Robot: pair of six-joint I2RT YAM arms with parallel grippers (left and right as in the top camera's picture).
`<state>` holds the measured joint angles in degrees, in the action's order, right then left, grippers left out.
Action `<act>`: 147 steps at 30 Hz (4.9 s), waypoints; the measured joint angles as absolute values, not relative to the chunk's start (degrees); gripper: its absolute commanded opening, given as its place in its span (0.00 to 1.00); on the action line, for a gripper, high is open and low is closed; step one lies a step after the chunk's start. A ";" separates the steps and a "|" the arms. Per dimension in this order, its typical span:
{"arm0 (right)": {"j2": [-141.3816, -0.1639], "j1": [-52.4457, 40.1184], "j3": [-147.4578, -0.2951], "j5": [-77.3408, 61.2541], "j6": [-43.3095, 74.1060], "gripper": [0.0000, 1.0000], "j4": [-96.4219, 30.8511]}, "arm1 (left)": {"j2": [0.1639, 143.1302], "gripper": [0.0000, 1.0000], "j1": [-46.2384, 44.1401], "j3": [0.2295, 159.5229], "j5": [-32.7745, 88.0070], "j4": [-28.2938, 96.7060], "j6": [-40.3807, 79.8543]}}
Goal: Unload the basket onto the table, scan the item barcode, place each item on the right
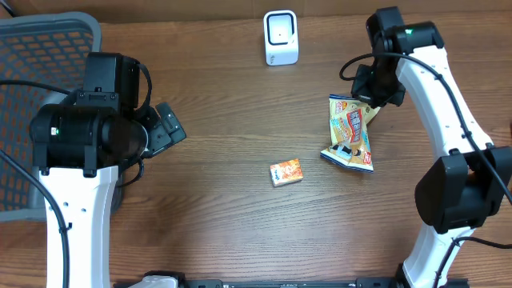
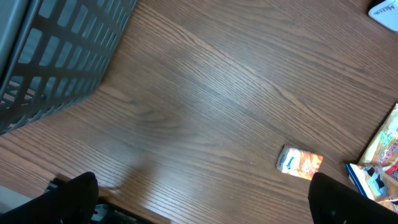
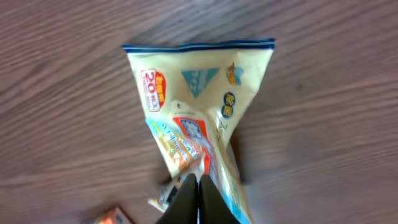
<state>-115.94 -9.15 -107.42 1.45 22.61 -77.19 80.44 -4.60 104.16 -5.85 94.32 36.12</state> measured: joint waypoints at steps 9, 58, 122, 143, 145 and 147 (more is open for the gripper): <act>-115.90 -9.15 -85.45 -0.01 22.48 0.04 -57.30 | 80.44 1.00 -4.60 104.16 -5.85 94.30 36.12; -111.28 -5.28 -76.95 2.72 24.84 0.04 -60.27 | 80.49 1.00 -4.60 104.16 -5.85 94.30 36.12; -110.28 1.02 -73.71 -18.70 4.16 0.04 -63.83 | 80.49 1.00 -4.60 104.16 -5.85 94.30 36.12; -110.48 0.89 -82.56 -53.89 15.14 0.04 -54.22 | 80.49 1.00 -4.60 104.16 -5.85 94.30 36.12; -110.48 0.62 -82.54 -53.30 16.19 0.04 -53.82 | 80.49 1.00 -4.60 104.16 -5.85 94.30 36.12; -110.48 0.27 -82.37 -50.50 17.45 0.04 -53.76 | 80.49 1.00 -4.60 104.16 -5.85 94.30 36.12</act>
<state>-110.48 0.27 -82.37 -50.50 17.45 -53.76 80.49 -4.60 104.16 -5.85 94.30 36.12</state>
